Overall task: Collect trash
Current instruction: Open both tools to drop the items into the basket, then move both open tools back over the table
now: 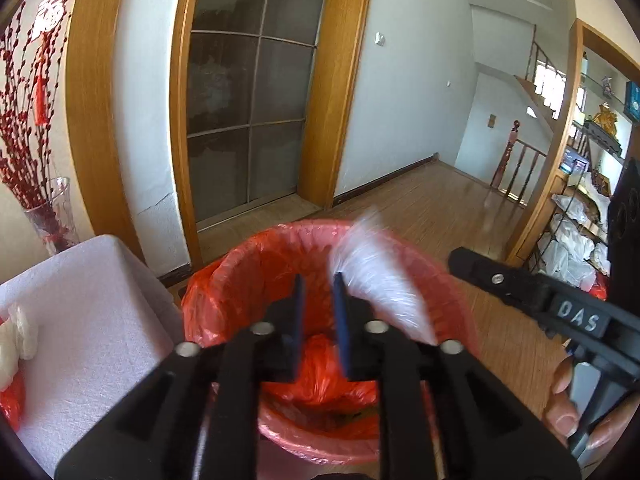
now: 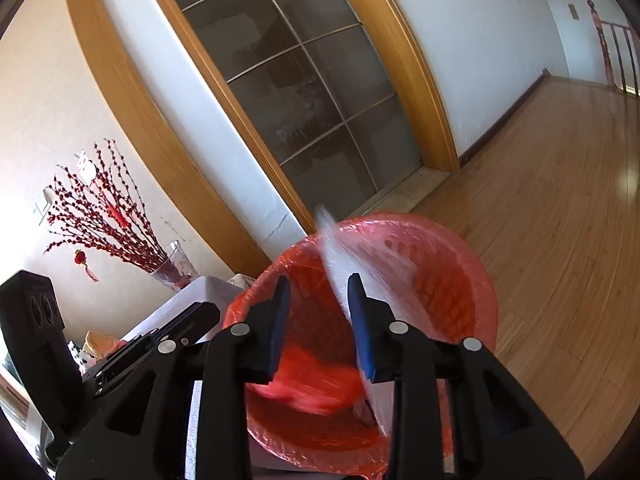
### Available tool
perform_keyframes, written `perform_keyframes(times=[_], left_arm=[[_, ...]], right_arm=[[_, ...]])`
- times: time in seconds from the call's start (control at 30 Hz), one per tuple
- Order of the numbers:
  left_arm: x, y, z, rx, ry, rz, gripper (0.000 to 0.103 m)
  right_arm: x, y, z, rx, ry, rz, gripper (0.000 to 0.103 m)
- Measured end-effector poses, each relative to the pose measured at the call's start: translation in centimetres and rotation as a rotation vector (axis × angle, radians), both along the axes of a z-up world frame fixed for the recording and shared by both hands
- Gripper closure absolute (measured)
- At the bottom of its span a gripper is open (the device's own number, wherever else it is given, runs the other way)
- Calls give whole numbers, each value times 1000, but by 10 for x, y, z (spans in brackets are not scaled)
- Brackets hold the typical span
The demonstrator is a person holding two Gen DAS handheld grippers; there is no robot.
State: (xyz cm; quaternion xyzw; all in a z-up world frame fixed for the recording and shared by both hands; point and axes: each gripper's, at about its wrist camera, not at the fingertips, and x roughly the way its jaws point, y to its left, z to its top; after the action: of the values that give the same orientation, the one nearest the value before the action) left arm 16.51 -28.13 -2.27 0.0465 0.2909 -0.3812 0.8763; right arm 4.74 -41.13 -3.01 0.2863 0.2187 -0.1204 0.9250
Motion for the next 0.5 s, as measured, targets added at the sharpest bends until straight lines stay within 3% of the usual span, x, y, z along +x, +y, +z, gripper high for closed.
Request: perform_keyframes(times=[0.1,0.2,0.27,0.33,0.5], left_arm=[[2,9,-4,18,-3,36,76],[0,22,-3,40,-31,89,62],[-2,34,-2,54,-48,130,57],[-6,46,-2,69,-56,171,49],[-15,82,-3,124,-85,282,43]], right_arm=[[-3,0,-2,-21,13,-17,72],[-7,3,-1,-52,24,-34,70],[-8,6,1,-67,24,-48,54],[-9,12,3,-89,19,-55,47],[-8,29,5,-132,13,-31,36]])
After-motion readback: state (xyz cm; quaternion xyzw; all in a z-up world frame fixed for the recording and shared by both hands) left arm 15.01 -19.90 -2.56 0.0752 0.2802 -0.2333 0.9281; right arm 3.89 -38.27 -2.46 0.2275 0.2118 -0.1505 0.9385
